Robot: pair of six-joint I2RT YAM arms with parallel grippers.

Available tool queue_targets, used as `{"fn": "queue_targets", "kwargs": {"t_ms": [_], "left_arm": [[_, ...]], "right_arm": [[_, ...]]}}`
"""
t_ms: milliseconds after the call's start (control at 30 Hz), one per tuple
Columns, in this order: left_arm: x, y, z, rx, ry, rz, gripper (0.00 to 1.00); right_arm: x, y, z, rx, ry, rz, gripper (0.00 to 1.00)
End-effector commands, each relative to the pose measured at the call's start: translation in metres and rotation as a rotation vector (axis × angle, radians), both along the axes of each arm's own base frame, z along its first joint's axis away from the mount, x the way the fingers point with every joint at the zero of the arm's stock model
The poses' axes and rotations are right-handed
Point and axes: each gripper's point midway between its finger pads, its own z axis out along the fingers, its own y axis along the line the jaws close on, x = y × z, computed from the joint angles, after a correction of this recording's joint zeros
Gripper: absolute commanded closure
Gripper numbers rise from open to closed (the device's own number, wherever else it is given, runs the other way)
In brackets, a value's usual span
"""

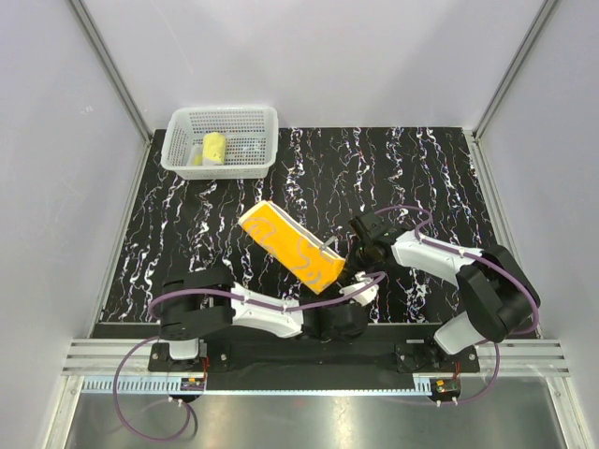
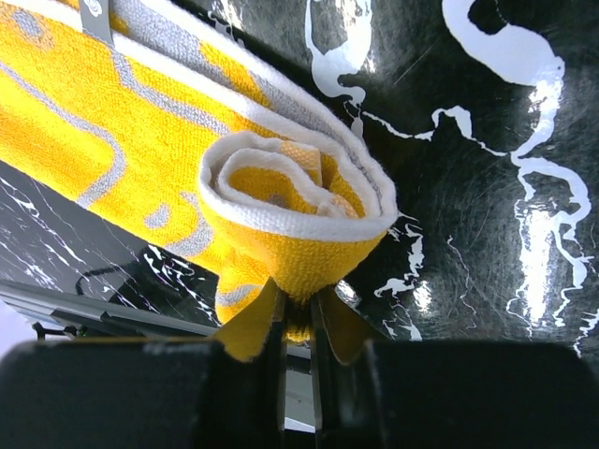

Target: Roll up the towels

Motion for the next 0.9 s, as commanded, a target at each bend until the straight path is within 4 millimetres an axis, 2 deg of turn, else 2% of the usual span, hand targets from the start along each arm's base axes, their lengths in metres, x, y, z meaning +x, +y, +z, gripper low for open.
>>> {"fn": "queue_targets", "kwargs": {"t_ms": [0,33,133,167,233,267,333,400,433,467,500,567,600,667,733,867], "left_arm": [[0.008,-0.004,0.011,-0.042,-0.021,0.073,0.52],[0.009,-0.002,0.009,-0.043,-0.017,0.078,0.63],[0.013,0.000,0.004,-0.046,0.006,0.089,0.81],[0.017,0.002,0.002,-0.048,0.016,0.098,0.85],[0.018,0.003,0.000,-0.053,0.034,0.096,0.87],[0.021,0.003,0.001,-0.064,0.040,0.101,0.93],[0.019,0.002,-0.001,-0.072,0.064,0.083,0.95],[0.017,-0.001,-0.002,-0.081,0.098,0.056,0.95],[0.015,-0.001,-0.002,-0.082,0.111,0.045,0.95],[0.016,-0.001,-0.001,-0.089,0.125,0.040,0.95],[0.011,-0.004,-0.002,-0.099,0.156,0.015,0.94],[0.011,-0.009,0.006,-0.147,0.182,0.008,0.94],[0.007,-0.007,0.003,-0.153,0.212,-0.006,0.95],[0.009,-0.008,0.013,-0.204,0.235,-0.004,0.94],[0.005,-0.006,0.014,-0.225,0.276,-0.018,0.94],[0.010,-0.004,0.023,-0.291,0.331,-0.017,0.94]], "right_arm": [[0.001,0.010,0.019,0.043,-0.027,0.034,0.84],[0.001,0.010,0.019,0.042,-0.026,0.036,0.84],[-0.001,0.010,0.019,0.041,-0.020,0.041,0.84],[-0.001,0.009,0.019,0.042,-0.018,0.041,0.84],[-0.002,0.009,0.020,0.043,-0.017,0.045,0.84],[-0.002,0.009,0.021,0.043,-0.019,0.041,0.83],[-0.001,0.008,0.023,0.037,-0.023,0.039,0.83],[0.000,0.006,0.028,0.031,-0.036,0.037,0.76],[0.003,0.003,0.029,0.010,-0.048,0.030,0.68],[0.004,0.000,0.033,-0.005,-0.051,0.026,0.52],[0.008,-0.004,0.037,-0.031,-0.078,0.018,0.43],[0.011,-0.013,0.044,-0.071,-0.095,0.009,0.30],[0.014,-0.019,0.049,-0.083,-0.110,-0.007,0.24],[0.020,-0.031,0.056,-0.121,-0.131,-0.032,0.21],[0.029,-0.047,0.064,-0.131,-0.154,-0.074,0.19],[0.039,-0.075,0.072,-0.137,-0.182,-0.140,0.18]]}}
